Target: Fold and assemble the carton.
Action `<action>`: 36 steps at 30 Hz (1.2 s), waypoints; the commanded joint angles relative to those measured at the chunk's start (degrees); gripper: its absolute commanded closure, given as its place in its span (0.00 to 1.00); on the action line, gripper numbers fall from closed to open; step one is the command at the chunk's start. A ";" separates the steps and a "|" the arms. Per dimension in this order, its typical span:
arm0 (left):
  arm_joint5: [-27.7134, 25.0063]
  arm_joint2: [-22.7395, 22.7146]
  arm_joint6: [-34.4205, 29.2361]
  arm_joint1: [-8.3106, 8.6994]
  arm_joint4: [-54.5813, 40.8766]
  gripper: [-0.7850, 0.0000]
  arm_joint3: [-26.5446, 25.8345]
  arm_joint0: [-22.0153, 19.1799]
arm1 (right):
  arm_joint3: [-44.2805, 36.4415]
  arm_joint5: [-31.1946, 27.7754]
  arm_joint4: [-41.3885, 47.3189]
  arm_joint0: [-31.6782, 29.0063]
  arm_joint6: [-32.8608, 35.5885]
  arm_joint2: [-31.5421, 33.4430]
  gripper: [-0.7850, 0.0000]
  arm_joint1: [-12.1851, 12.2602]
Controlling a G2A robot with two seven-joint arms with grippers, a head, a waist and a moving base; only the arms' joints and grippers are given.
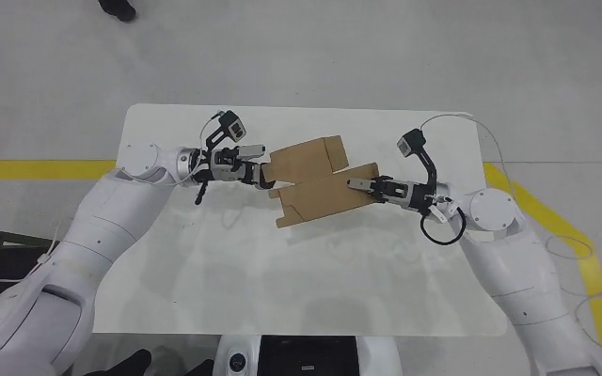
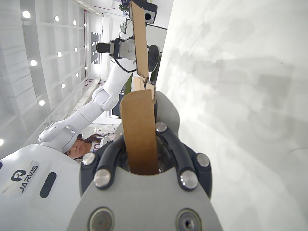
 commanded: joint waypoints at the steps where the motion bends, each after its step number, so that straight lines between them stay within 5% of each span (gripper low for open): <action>1: 0.65 -0.37 -0.06 -0.08 0.04 0.00 -0.45 0.47 | -0.03 -0.13 -0.26 -0.41 -0.23 0.18 1.00 0.04; 17: 4.65 -6.74 -4.04 0.30 -0.26 0.00 -3.05 2.53 | 2.94 0.55 -3.33 1.06 -1.18 -1.93 1.00 -0.57; 33: 5.22 -8.09 1.51 -0.96 4.56 0.00 -3.42 4.09 | 2.46 0.39 -3.72 2.89 -0.82 -3.29 1.00 -1.21; 34: 5.20 -8.20 1.55 -1.09 4.67 0.01 -3.28 4.12 | 2.38 0.39 -3.73 2.93 -0.81 -3.27 1.00 -1.23; 36: 5.28 -8.29 1.53 -1.26 4.78 0.25 -3.05 4.17 | 2.22 0.30 -3.72 2.95 -0.74 -3.27 1.00 -1.26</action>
